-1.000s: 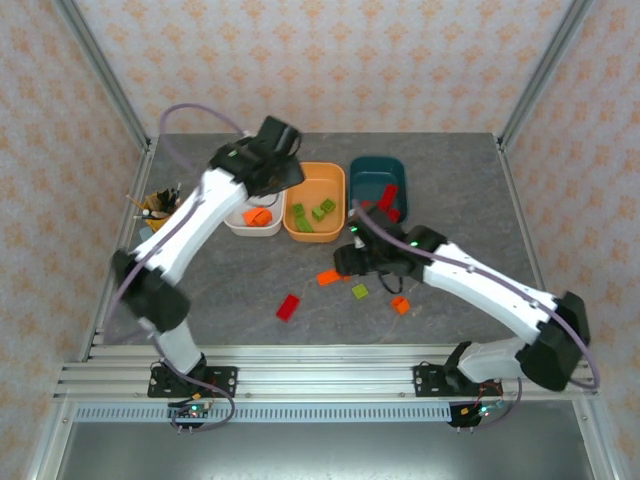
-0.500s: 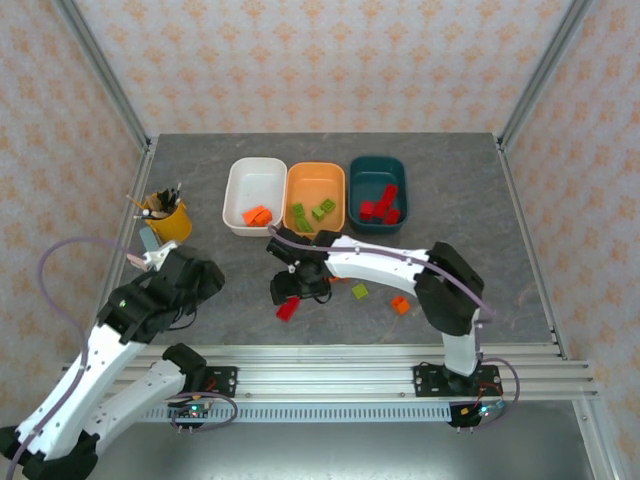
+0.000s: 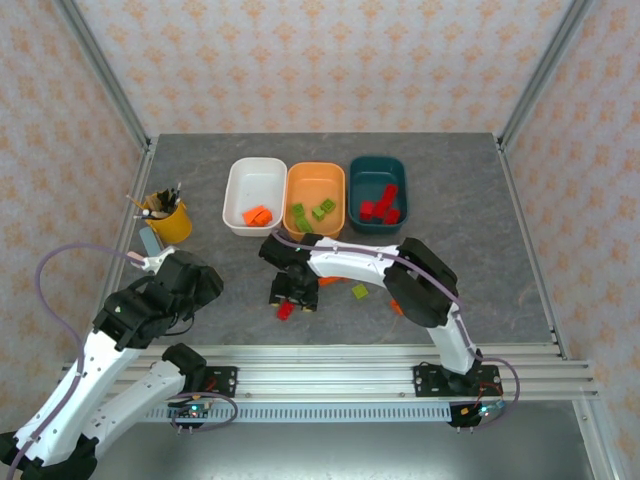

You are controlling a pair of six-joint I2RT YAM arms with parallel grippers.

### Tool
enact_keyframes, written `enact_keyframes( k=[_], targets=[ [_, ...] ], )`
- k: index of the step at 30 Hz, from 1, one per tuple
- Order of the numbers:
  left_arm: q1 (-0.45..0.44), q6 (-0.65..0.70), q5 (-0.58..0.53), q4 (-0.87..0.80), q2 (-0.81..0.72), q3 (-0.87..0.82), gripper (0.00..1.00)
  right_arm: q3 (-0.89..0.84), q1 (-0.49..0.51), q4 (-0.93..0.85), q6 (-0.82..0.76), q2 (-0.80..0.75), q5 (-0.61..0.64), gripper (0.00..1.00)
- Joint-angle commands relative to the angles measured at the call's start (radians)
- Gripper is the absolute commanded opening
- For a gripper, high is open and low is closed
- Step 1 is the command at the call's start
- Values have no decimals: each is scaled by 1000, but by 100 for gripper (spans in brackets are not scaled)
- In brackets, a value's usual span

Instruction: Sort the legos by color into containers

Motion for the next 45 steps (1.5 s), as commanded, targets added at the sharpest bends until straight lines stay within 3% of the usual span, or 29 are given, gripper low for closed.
enact_keyframes(
  k=[1,6,10,15,20,26,30,34,40,45],
  targets=[
    [-7,25,13,-30,-14,1,62,34,8,-7,102,44,44,63],
    [-7,26,21,-24,-18,1,62,36,8,0,135,68,63,50],
    [-7,27,26,-16,-17,3,61,54,5,-27,117,48,114,29],
    [-8,38,76,53,-3,-19,60,77,-20,-91,55,-41,233,13],
    [-37,53,218,265,76,-57,60,63,-163,-164,-89,-200,384,12],
    [-171,64,187,407,298,11,61,114,-436,-168,-343,-220,449,12],
    [-218,55,178,484,427,70,61,269,-593,-139,-454,-85,429,12],
    [-233,87,175,498,537,151,61,520,-684,-178,-478,120,373,11],
    [-240,131,217,518,674,237,61,861,-737,-311,-476,406,326,13],
    [-271,221,267,525,803,341,61,891,-746,-309,-486,434,303,27]
  ],
)
